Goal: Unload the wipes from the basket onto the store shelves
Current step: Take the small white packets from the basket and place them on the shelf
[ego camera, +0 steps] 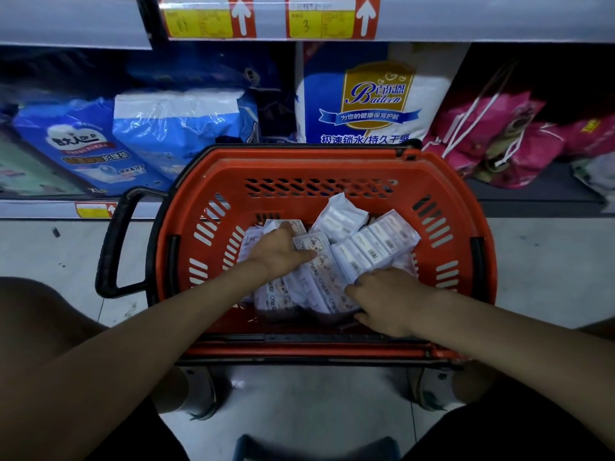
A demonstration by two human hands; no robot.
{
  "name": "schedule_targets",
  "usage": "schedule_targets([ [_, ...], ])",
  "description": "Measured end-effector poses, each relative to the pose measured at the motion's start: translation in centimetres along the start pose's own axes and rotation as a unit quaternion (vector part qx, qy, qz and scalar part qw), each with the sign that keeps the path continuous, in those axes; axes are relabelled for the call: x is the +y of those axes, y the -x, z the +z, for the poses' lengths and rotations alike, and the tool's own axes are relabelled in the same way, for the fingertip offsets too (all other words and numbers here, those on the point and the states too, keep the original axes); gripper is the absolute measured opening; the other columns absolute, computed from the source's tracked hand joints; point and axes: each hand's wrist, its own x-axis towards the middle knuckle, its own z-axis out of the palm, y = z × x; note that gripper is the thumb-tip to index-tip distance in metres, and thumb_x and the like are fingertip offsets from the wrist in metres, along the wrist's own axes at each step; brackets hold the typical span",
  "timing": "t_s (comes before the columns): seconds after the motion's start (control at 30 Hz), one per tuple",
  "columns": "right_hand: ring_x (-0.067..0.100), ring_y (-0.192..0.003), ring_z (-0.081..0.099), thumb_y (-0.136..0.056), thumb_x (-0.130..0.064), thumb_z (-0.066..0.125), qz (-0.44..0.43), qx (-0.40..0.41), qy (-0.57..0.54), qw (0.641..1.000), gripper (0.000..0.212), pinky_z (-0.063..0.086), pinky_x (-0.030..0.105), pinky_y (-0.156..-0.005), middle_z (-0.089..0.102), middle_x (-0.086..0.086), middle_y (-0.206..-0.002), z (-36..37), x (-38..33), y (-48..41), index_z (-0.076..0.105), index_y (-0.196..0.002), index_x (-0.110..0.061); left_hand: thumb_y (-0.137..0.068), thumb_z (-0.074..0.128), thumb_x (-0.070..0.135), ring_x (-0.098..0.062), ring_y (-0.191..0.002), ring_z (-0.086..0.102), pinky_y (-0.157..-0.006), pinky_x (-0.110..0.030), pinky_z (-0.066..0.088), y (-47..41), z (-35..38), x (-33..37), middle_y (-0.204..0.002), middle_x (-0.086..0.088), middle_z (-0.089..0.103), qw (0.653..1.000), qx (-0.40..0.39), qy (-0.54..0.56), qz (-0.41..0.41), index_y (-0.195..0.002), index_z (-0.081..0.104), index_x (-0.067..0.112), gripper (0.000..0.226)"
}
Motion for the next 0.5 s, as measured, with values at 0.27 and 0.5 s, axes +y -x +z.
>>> schedule_targets([
  [0.27, 0.036, -0.119, 0.057, -0.102, -0.036, 0.050, 0.004, 0.005, 0.010, 1.000, 0.046, 0.047, 0.040, -0.092, 0.058, 0.017, -0.131, -0.3, -0.1, 0.1, 0.046, -0.142, -0.013, -0.086, 0.085, 0.008, -0.036, -0.101, 0.065, -0.086, -0.052, 0.058, 0.8, 0.0, 0.7, -0.109, -0.018, 0.059, 0.984, 0.033, 0.173, -0.036, -0.100, 0.044, 0.015, 0.043],
  [0.5, 0.035, -0.119, 0.057, -0.100, -0.019, 0.051, 0.037, 0.031, 0.013, 0.999, 0.049, 0.043, 0.038, -0.086, 0.057, 0.013, -0.132, -1.5, 1.0, 0.9, 0.040, -0.148, -0.016, -0.067, 0.096, 0.002, -0.027, -0.102, 0.073, -0.086, -0.040, 0.064, 2.3, -2.0, 1.6, -0.114, -0.012, 0.071, 0.948, 0.049, 0.311, -0.048, -0.113, 0.067, 0.015, 0.056],
])
